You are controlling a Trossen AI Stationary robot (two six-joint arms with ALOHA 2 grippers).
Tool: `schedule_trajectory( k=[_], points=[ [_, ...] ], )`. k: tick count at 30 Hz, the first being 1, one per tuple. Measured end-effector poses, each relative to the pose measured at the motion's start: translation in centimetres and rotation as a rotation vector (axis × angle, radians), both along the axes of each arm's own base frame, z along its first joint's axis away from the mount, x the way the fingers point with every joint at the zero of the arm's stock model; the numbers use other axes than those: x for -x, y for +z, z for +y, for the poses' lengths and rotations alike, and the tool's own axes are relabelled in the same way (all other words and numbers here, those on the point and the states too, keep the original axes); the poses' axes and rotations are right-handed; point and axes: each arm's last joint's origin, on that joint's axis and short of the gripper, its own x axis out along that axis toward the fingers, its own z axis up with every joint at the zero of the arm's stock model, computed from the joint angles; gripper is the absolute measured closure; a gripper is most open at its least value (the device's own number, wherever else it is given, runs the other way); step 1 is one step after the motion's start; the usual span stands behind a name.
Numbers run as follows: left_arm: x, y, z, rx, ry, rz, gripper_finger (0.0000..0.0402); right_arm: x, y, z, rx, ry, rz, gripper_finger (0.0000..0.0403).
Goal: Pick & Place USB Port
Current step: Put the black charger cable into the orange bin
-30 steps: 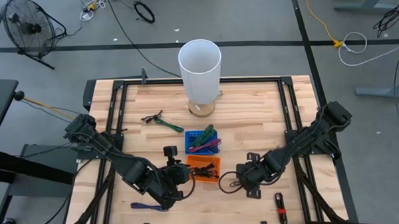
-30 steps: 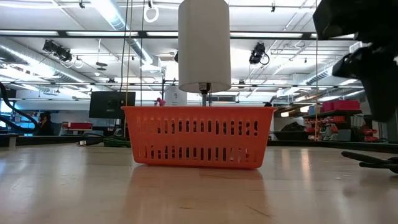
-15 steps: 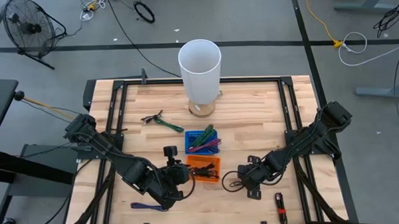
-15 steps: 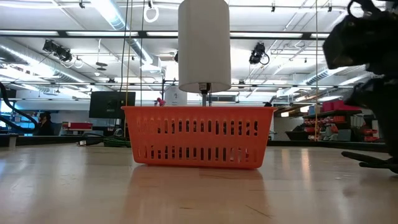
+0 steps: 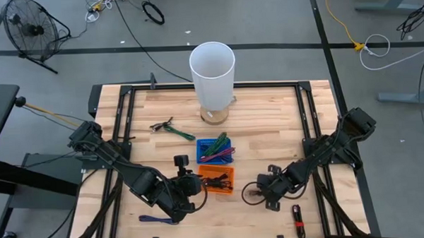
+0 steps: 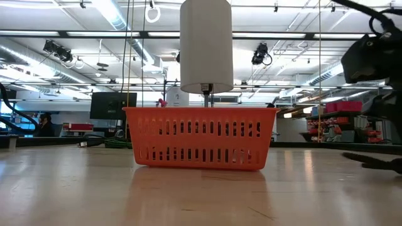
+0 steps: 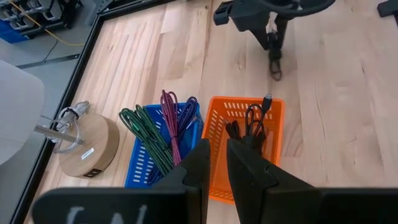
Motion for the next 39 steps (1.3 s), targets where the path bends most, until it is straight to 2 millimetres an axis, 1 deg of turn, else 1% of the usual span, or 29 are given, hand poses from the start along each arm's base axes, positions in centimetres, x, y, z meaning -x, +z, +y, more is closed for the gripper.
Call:
schedule_trajectory(
  k=[3, 4, 5, 9, 12, 15, 18, 21, 23, 26, 28, 33, 39],
  points=[
    [0.0, 0.0, 0.0, 0.0, 0.0, 0.0, 0.0344, 0.0, 0.0, 0.0, -0.008, 0.004, 0.007, 0.0359],
    [0.0, 0.0, 0.0, 0.0, 0.0, 0.0, 0.0344, 0.0, 0.0, 0.0, -0.011, 0.015, 0.007, 0.0374],
    [0.0, 0.0, 0.0, 0.0, 0.0, 0.0, 0.0344, 0.0, 0.0, 0.0, -0.013, 0.018, 0.008, 0.0378],
    [0.0, 0.0, 0.0, 0.0, 0.0, 0.0, 0.0344, -0.1, 0.2, 0.2, -0.024, 0.006, 0.018, 0.0377],
    [0.0, 0.0, 0.0, 0.0, 0.0, 0.0, 0.0344, -0.7, 1.3, 0.7, -0.037, 0.042, 0.045, 0.0377],
    [0.0, 0.0, 0.0, 0.001, 0.0, -0.001, 0.0344, -2.0, 3.8, 1.6, -0.045, 0.089, 0.0, 0.0377],
    [0.0, 0.0, 0.0, 0.001, 0.0, -0.002, 0.0344, -3.0, 6.1, 1.8, 0.011, 0.109, -0.02, 0.0378],
    [0.0, 0.0, 0.0, 0.001, 0.001, -0.002, 0.0344, -4.2, 8.6, 2.2, 0.028, 0.125, -0.089, 0.0378],
    [0.0, 0.0, 0.0, -0.001, 0.003, -0.004, 0.0344, -4.8, 10.1, 2.2, 0.051, 0.131, -0.136, 0.0378],
    [0.0, 0.0, 0.0, -0.004, 0.004, -0.005, 0.0344, -6.1, 11.9, 2.0, 0.076, 0.093, -0.234, 0.0378],
    [0.0, 0.0, 0.0, -0.004, 0.005, -0.006, 0.0344, -6.7, 12.8, 1.6, 0.108, 0.082, -0.285, 0.0378],
    [0.0, 0.0, 0.0, -0.006, 0.005, -0.006, 0.0344, -8.4, 13.4, 0.2, 0.12, 0.093, -0.368, 0.0378],
    [-0.1, 0.0, 0.1, -0.007, 0.007, -0.006, 0.0344, -11.1, 12.9, -2.0, 0.133, 0.1, -0.433, 0.0378]
  ],
)
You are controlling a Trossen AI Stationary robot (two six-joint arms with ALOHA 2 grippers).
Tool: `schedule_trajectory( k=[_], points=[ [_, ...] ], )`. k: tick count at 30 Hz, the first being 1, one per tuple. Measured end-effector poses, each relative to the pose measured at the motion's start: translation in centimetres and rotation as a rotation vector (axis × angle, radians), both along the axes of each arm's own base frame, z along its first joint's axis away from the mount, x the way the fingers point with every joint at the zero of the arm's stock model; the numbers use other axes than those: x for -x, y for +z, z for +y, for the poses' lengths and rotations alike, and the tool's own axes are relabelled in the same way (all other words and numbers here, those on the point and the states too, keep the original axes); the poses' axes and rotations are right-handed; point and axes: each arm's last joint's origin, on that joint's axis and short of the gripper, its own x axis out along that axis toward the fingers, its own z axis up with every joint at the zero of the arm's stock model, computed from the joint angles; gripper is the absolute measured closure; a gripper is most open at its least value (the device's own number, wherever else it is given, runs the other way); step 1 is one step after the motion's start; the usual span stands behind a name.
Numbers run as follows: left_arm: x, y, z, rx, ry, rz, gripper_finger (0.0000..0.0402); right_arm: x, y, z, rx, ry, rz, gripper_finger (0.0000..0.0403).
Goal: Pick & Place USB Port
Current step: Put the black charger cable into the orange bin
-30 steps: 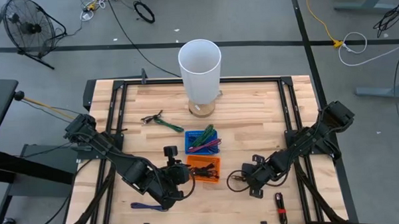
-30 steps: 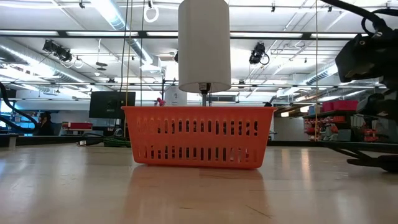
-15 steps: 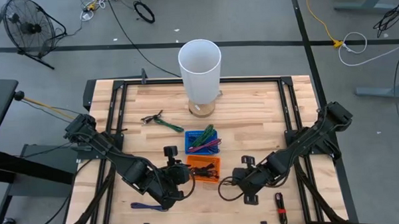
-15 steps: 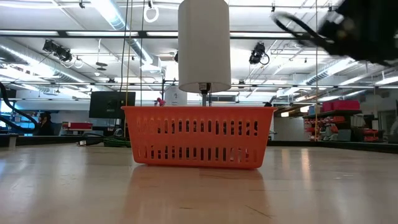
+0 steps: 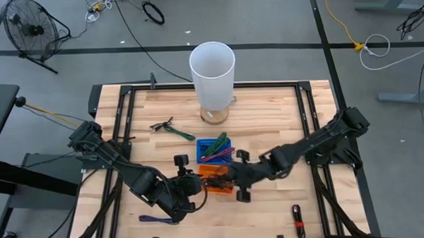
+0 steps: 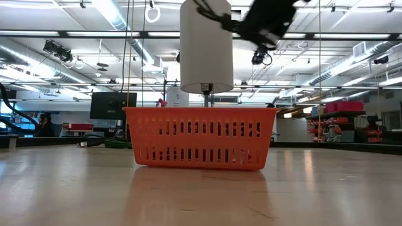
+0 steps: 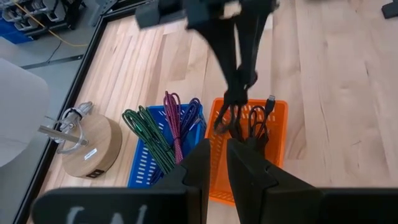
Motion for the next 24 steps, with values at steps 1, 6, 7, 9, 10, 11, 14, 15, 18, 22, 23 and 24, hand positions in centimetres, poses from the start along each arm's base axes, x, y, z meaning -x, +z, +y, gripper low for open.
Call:
schedule_trajectory(
  k=[1, 6, 7, 9, 10, 11, 14, 15, 18, 22, 23, 24],
  points=[
    [0.0, 0.0, 0.0, 0.0, 0.0, 0.0, 0.0344, -0.4, -0.2, -0.4, 0.004, 0.005, -0.001, 0.0378],
    [0.0, 0.0, 0.0, -0.003, -0.003, 0.002, 0.0344, -2.1, -1.8, -1.9, -0.013, 0.01, 0.023, 0.0378],
    [0.0, 0.0, 0.0, -0.003, -0.004, 0.002, 0.0344, -2.4, -2.2, -2.0, -0.014, 0.015, 0.031, 0.0378],
    [0.0, 0.0, 0.0, -0.005, -0.006, 0.005, 0.0344, -2.8, -3.1, -2.2, -0.009, 0.018, 0.06, 0.0378],
    [0.0, 0.0, 0.0, -0.005, -0.006, 0.006, 0.0344, -3.0, -3.5, -2.2, -0.009, 0.02, 0.07, 0.0378],
    [0.0, 0.0, 0.0, -0.006, -0.006, 0.006, 0.0344, -3.2, -3.9, -2.3, -0.011, 0.019, 0.076, 0.0378],
    [0.0, 0.0, 0.0, -0.006, -0.006, 0.007, 0.0344, -3.6, -4.9, -2.3, -0.023, 0.029, 0.106, 0.0378],
    [0.0, 0.0, 0.0, -0.005, -0.006, 0.007, 0.0344, -3.7, -5.3, -2.2, -0.031, 0.037, 0.116, 0.0378],
    [0.0, 0.0, 0.0, -0.006, -0.006, 0.008, 0.0344, -3.9, -6.1, -2.1, -0.029, 0.04, 0.14, 0.0378],
    [0.0, 0.0, 0.0, -0.006, -0.006, 0.008, 0.0344, -3.9, -6.3, -2.2, -0.017, 0.032, 0.144, 0.0357],
    [0.0, 0.0, 0.0, -0.006, -0.006, 0.008, 0.0344, -3.9, -6.3, -2.2, -0.012, 0.027, 0.142, 0.0347],
    [0.0, 0.0, 0.0, -0.006, -0.006, 0.008, 0.0344, -3.9, -6.3, -2.2, -0.01, 0.027, 0.142, 0.0336]
  ],
)
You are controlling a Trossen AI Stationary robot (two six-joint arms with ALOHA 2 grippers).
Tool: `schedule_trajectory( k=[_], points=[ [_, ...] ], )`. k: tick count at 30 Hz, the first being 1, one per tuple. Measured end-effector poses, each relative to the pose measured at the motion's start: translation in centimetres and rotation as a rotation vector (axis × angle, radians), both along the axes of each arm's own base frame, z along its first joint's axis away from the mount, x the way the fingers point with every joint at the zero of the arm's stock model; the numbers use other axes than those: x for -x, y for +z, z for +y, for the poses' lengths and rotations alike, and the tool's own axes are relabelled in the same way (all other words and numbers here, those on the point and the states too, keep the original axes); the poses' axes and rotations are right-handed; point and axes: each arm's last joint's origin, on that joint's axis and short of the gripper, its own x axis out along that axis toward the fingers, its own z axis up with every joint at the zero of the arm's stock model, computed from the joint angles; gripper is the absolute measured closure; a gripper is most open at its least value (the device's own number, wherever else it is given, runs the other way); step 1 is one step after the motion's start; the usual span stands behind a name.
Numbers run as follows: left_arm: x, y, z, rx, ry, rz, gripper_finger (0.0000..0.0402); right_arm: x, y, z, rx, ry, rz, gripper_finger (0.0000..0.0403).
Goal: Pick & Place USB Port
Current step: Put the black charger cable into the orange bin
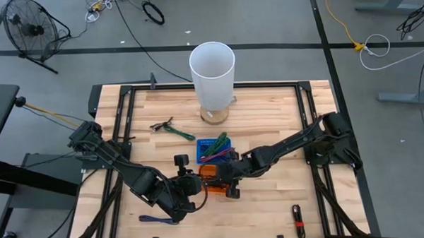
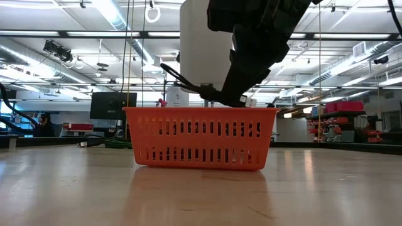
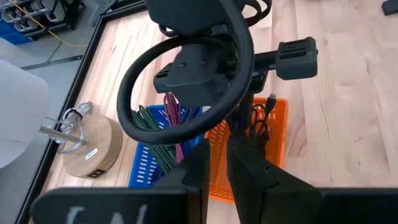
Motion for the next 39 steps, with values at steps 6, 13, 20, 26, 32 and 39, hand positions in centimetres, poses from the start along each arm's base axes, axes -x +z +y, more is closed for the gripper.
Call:
schedule_trajectory(
  k=[6, 13, 20, 26, 32, 39],
  points=[
    [0.0, 0.0, 0.0, 0.0, 0.0, 0.001, 0.0344, 0.1, 0.0, -0.1, 0.006, 0.0, 0.005, 0.028],
    [0.0, 0.0, 0.0, 0.0, 0.0, 0.0, 0.0344, 0.1, 0.2, 0.0, -0.056, -0.003, 0.02, 0.0267],
    [0.0, 0.0, 0.0, 0.004, -0.005, 0.006, 0.0344, 2.3, 2.1, 2.7, -0.393, 0.074, 0.164, 0.0286],
    [0.1, 0.0, -0.1, 0.006, -0.004, 0.005, 0.0344, 6.0, 3.6, 7.9, -0.574, 0.07, 0.33, 0.0304],
    [0.1, 0.0, -0.1, 0.021, 0.009, -0.002, 0.0344, 10.8, 4.0, 13.4, -0.645, -0.126, 0.487, 0.0322],
    [0.1, 0.0, -0.1, 0.038, 0.023, -0.01, 0.0344, 16.9, 3.2, 16.8, -0.56, -0.482, 0.686, 0.0354]
  ],
)
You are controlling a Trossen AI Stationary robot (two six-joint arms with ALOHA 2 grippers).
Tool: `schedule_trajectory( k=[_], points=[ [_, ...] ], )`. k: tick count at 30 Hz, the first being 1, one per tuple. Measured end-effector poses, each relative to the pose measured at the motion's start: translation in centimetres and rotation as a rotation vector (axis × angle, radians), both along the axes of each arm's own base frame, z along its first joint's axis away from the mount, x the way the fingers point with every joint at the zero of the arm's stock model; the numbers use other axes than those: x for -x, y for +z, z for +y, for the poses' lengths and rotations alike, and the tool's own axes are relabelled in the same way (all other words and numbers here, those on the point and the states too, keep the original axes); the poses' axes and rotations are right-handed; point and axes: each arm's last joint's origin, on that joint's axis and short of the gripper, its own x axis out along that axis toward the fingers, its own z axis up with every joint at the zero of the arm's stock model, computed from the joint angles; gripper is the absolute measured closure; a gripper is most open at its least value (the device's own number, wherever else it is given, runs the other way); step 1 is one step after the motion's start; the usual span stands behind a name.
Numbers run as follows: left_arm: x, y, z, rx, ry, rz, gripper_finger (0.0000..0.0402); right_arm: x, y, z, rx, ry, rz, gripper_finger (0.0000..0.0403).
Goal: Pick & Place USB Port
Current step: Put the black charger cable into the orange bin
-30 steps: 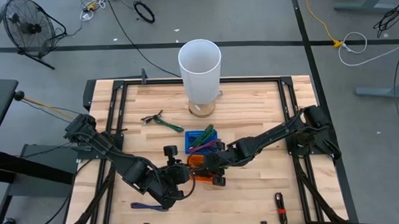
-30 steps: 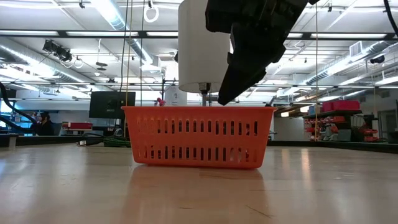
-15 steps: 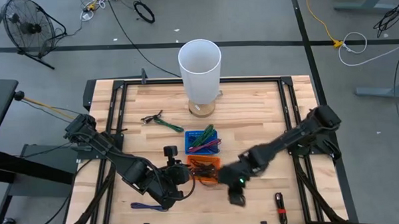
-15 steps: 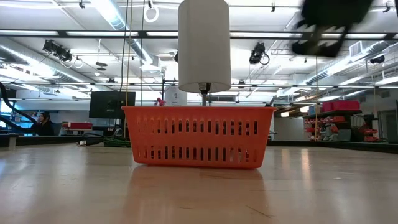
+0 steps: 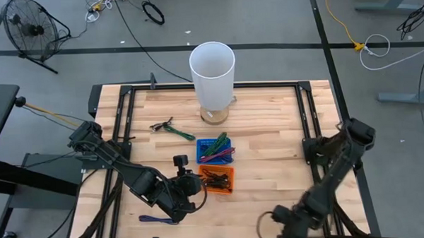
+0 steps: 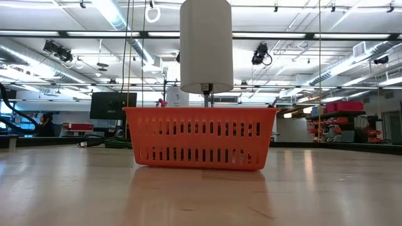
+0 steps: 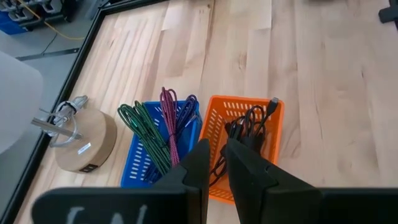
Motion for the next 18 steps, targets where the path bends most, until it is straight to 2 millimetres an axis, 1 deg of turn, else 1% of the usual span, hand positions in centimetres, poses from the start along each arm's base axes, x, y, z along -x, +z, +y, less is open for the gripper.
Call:
schedule_trajectory(
  k=[3, 7, 10, 14, 18],
  points=[
    [0.0, 0.0, 0.0, 0.001, 0.002, -0.001, 0.0344, 2.0, -0.2, 0.7, 0.049, -0.024, 0.077, 0.0368],
    [0.0, 0.0, 0.1, -0.002, 0.0, 0.001, 0.0344, 3.6, -0.5, 0.7, 0.132, -0.064, 0.146, 0.0383],
    [-0.1, 0.0, 0.1, -0.005, 0.0, 0.002, 0.0344, 4.4, -0.6, 0.8, 0.164, -0.074, 0.16, 0.0385],
    [-0.1, 0.0, 0.2, -0.008, 0.006, 0.0, 0.0344, 5.1, -0.7, 0.8, 0.203, -0.06, 0.167, 0.0377],
    [-0.2, 0.0, 0.4, -0.012, 0.011, 0.0, 0.0344, 5.6, -1.7, 0.6, 0.264, -0.067, 0.112, 0.037]
  ],
)
